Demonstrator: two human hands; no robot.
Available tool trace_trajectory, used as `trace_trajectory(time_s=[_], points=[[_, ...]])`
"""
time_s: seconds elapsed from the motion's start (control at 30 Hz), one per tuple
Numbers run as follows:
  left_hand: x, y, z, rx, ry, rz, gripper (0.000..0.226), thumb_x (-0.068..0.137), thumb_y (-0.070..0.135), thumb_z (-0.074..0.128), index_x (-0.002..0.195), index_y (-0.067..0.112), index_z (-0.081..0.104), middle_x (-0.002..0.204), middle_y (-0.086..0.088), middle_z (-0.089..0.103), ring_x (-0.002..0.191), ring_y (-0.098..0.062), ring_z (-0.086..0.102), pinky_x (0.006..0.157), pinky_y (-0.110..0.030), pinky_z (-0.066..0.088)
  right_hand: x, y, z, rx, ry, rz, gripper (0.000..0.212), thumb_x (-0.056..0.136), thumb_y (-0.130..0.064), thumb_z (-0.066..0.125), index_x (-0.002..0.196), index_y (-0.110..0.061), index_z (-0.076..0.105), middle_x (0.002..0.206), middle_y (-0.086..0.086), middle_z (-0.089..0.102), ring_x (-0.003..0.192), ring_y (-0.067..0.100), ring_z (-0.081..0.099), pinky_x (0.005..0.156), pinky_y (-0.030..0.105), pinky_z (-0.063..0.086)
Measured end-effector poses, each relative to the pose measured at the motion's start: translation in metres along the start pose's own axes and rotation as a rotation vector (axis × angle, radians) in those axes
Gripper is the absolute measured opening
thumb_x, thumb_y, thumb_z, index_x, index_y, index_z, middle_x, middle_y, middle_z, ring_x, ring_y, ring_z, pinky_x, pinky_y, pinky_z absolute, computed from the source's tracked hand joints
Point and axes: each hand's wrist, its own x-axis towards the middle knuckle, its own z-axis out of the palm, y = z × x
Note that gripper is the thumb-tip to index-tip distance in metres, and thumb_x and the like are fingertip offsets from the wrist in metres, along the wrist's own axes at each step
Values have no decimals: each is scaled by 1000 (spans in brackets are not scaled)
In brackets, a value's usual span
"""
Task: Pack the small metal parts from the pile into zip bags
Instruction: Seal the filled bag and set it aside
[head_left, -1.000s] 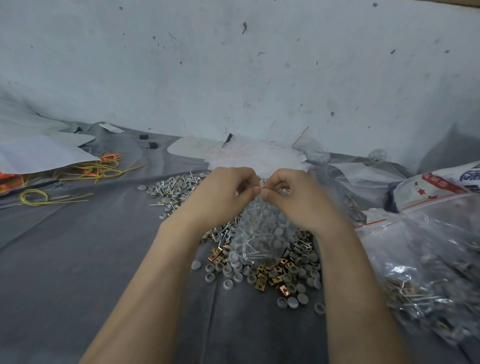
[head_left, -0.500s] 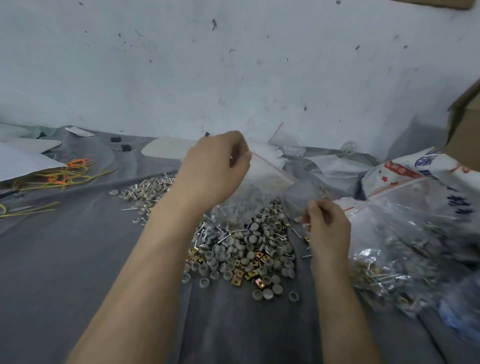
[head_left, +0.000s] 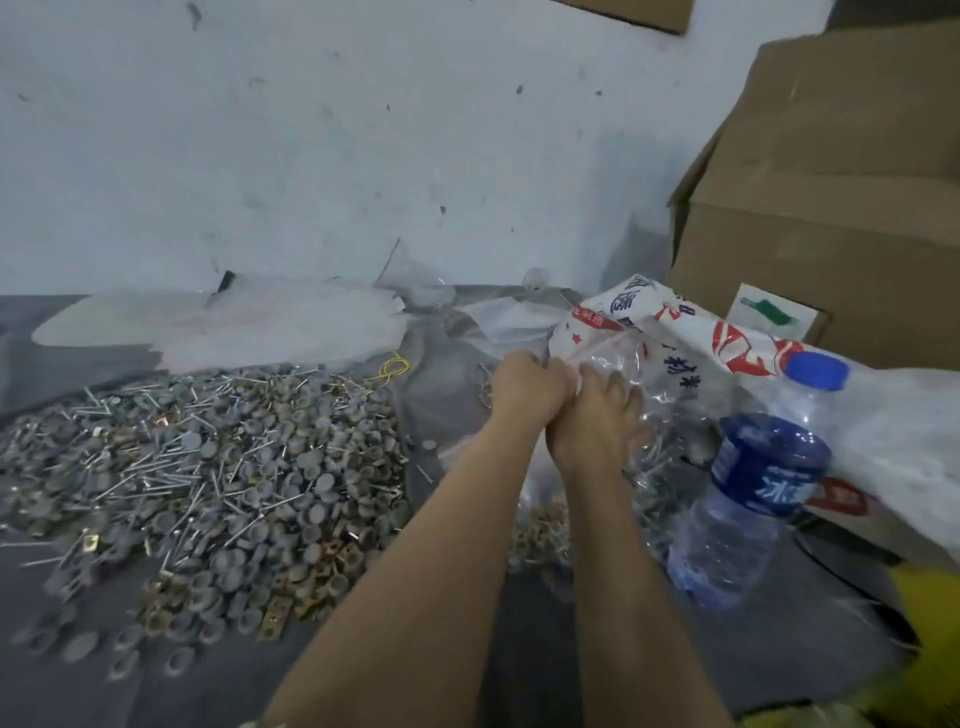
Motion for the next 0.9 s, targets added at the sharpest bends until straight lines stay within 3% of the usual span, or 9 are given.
trace_trajectory(time_s=[0.1, 0.2, 0.3, 0.37, 0.5, 0.57, 0.67, 0.8, 0.9], points=[[10, -29, 9, 2, 1, -55, 39, 94, 19, 52, 128, 2, 53, 127, -12, 58, 119, -25, 52, 91, -25, 38, 13, 20, 23, -144, -140, 26, 44, 102, -36, 24, 140, -21, 42, 158, 10, 16, 146, 31, 4, 117, 53, -3], [23, -38, 0, -66, 37, -15, 38, 94, 18, 53, 129, 6, 53, 130, -8, 57, 114, -18, 53, 87, -20, 37, 23, 15, 31, -61, -17, 57, 41, 101, -34, 31, 129, -20, 57, 148, 11, 38, 142, 29, 21, 117, 51, 0], [37, -42, -21, -106, 62, 12, 34, 93, 15, 54, 125, 6, 56, 122, -8, 60, 95, -12, 52, 69, -7, 38, 23, -9, 38, 204, 241, -76, 28, 95, -15, 44, 112, -10, 66, 119, 10, 62, 120, 28, 48, 110, 41, 23], [46, -42, -47, -106, 128, 55, 32, 93, 16, 55, 123, 5, 57, 113, -3, 58, 94, -9, 50, 61, -5, 36, 14, -39, 49, 457, 257, -196, 25, 92, -6, 47, 110, -6, 65, 113, 10, 62, 111, 26, 53, 97, 31, 35], [69, -42, -126, -145, 372, 73, 28, 93, 15, 54, 119, 7, 59, 104, 2, 55, 86, -6, 53, 69, -10, 34, 6, -113, 93, 589, 16, -350, 27, 95, -10, 47, 118, -9, 60, 119, 8, 61, 108, 19, 55, 88, 20, 36], [80, -48, -175, -199, 501, 32, 28, 94, 16, 53, 120, 9, 58, 112, -1, 57, 96, -13, 55, 79, -19, 40, 4, -153, 120, 589, -125, -417, 29, 97, -14, 45, 122, -11, 59, 122, 8, 59, 100, 16, 57, 82, 19, 37], [98, -68, -245, -336, 649, -60, 30, 96, 16, 47, 123, 7, 55, 115, -5, 56, 107, -20, 52, 92, -35, 43, 0, -213, 165, 446, -315, -544, 32, 97, -23, 46, 125, -15, 58, 129, 9, 56, 111, 23, 56, 97, 30, 40], [121, -106, -309, -549, 760, -204, 14, 97, 12, 42, 108, 9, 51, 80, -2, 45, 80, -18, 45, 71, -27, 40, 0, -275, 222, 57, -584, -571, 48, 95, -45, 46, 135, -19, 47, 137, 6, 49, 130, 27, 41, 114, 53, 16], [130, -129, -327, -586, 773, -253, 15, 96, 9, 44, 109, 7, 49, 77, -5, 44, 61, -14, 42, 51, -21, 36, 2, -297, 248, -155, -711, -516, 29, 93, -38, 50, 111, -15, 54, 127, 7, 57, 123, 29, 48, 114, 57, 14]])
